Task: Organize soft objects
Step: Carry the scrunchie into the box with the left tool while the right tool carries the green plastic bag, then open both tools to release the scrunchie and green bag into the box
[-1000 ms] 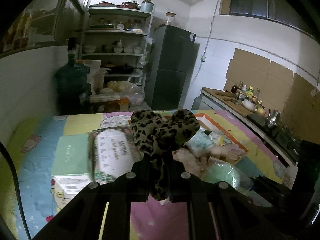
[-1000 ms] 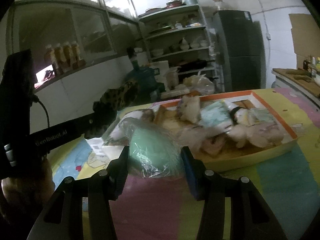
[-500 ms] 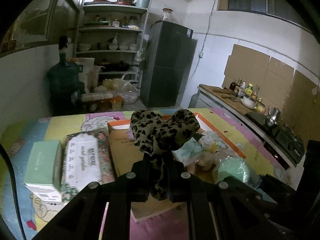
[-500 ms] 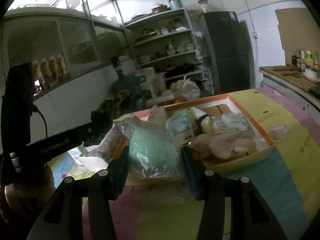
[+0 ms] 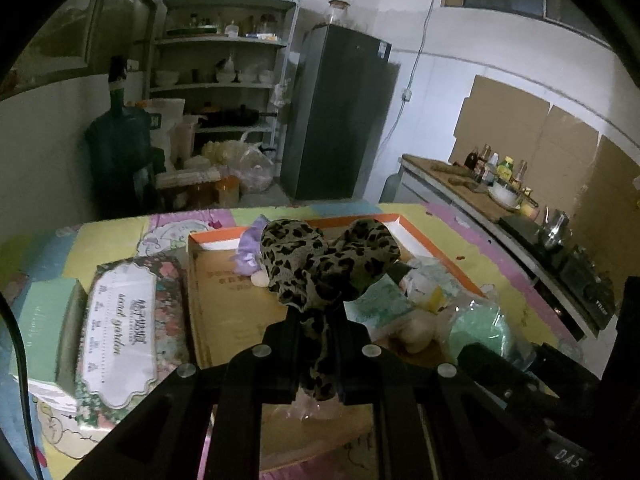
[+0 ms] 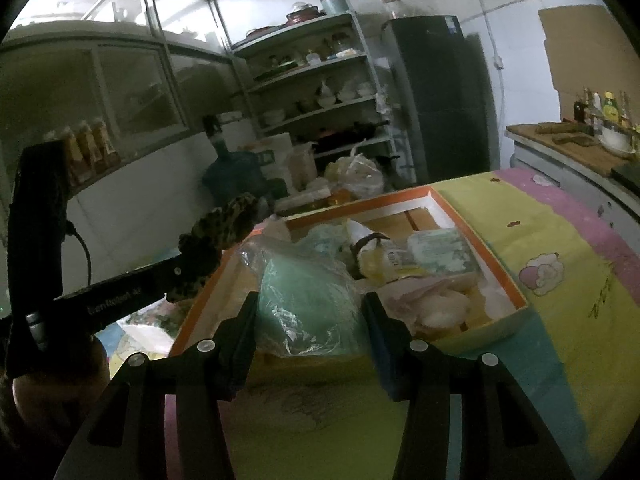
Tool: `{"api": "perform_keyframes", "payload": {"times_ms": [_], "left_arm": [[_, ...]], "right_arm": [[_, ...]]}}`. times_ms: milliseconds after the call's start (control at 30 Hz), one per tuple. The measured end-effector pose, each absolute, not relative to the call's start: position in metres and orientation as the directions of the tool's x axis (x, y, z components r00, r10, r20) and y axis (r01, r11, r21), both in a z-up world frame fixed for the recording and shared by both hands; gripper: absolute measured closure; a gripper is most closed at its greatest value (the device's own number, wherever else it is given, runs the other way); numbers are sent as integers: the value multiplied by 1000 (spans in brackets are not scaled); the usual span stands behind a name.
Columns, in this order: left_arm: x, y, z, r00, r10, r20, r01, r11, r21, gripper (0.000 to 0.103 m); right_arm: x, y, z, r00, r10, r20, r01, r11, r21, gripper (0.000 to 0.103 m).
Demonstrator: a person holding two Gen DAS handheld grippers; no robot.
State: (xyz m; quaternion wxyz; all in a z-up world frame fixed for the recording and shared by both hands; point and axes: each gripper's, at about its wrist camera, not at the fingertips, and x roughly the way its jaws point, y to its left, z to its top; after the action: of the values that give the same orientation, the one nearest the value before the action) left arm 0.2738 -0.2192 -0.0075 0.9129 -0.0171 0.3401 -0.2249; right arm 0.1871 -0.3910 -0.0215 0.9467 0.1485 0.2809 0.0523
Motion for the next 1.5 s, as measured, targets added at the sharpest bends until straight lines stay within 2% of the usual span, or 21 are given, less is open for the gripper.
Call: {"api": "perform_keyframes", "payload": {"times_ms": [333, 733, 833, 933, 1000, 1033, 1100, 1333, 1400, 1500], "left_arm": [[296, -233, -30, 627, -388, -676, 368, 912, -182, 90], [304, -236, -39, 609, -386, -693, 355, 914, -196, 87], [305, -235, -37, 612, -381, -693, 350, 916, -194, 81], [304, -234, -34, 620, -383, -685, 351, 916, -194, 69], [302, -233, -32, 628, -381, -678, 350, 917, -192, 55], [300, -233, -30, 637, -379, -672, 348, 918, -189, 53], [297, -230, -26, 652, -371, -661, 344, 922, -178, 47], [290, -224, -15, 679, -362, -639, 342, 926, -161, 42], [288, -222, -13, 682, -365, -633, 344, 925, -162, 37], [284, -220, -8, 690, -370, -622, 347, 923, -165, 37]], "right_arm": [[213, -397, -39, 795, 214, -568, -22, 945, 325, 51], [226, -397, -48, 778, 247, -578, -43, 938, 343, 48], [225, -398, -48, 781, 247, -573, -44, 938, 345, 47], [224, -397, -47, 785, 248, -567, -48, 938, 343, 42], [223, -396, -47, 789, 250, -562, -52, 938, 344, 37], [222, -395, -46, 791, 252, -558, -54, 937, 345, 33], [221, -393, -45, 794, 250, -554, -57, 938, 342, 31], [215, -393, -42, 800, 244, -548, -53, 939, 341, 31], [213, -392, -41, 803, 243, -545, -54, 939, 340, 31], [207, -391, -38, 808, 240, -538, -57, 940, 335, 31]]}}
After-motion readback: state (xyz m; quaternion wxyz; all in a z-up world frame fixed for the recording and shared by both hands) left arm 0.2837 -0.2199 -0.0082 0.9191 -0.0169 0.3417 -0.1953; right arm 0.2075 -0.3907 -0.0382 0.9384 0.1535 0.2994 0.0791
